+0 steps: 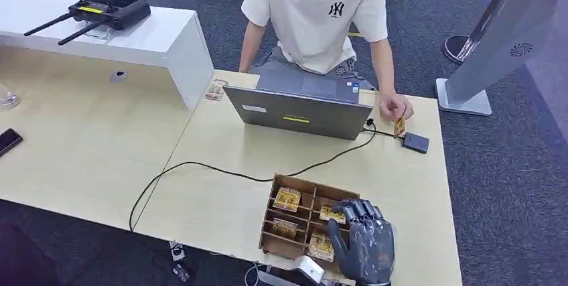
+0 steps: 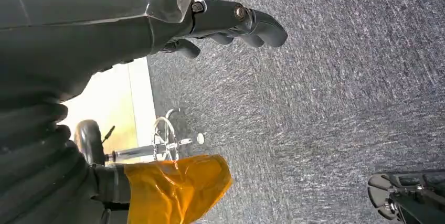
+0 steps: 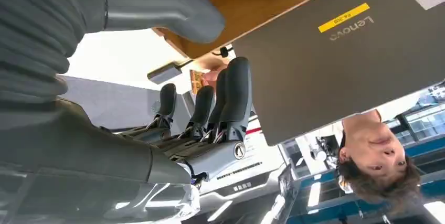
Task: Pass the card to the sensor for recognition and then transmit it.
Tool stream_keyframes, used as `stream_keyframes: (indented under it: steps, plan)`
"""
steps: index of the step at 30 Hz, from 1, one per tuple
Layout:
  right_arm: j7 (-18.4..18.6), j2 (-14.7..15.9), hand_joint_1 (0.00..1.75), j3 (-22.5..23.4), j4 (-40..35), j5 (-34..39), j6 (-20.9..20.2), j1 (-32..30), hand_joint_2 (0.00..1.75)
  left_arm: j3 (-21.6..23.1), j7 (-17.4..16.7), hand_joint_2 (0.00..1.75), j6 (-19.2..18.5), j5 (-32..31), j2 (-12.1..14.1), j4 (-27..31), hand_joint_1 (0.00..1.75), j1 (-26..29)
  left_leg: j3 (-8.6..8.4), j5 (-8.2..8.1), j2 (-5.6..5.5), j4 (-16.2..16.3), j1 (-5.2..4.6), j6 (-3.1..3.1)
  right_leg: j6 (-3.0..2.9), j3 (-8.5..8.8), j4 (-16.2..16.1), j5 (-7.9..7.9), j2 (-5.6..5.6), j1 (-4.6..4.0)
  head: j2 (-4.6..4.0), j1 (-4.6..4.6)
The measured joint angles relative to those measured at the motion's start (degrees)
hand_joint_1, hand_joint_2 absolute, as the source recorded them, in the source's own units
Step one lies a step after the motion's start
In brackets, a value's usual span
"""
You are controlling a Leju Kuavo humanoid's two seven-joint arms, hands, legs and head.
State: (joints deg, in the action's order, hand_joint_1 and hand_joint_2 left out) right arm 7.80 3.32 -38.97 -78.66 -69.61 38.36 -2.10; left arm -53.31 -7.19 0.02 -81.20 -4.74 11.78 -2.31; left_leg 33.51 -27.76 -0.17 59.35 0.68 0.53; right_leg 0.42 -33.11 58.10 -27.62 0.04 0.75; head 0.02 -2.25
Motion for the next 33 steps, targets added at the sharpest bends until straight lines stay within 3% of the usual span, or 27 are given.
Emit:
stream_keyframes:
  steps: [33]
  plan:
    - [0.44, 0.00, 0.98, -0.94, 5.27, 0.50, -0.90, 1.79, 1.75, 0.00, 0.00, 1.75, -0.35, -0.63, 0.00, 0.00, 0.00, -0.12, 0.00, 0.00, 0.00, 0.00, 0.00, 0.00, 0.00, 0.00, 0.00, 0.00, 0.00, 0.00, 0.00, 0.00]
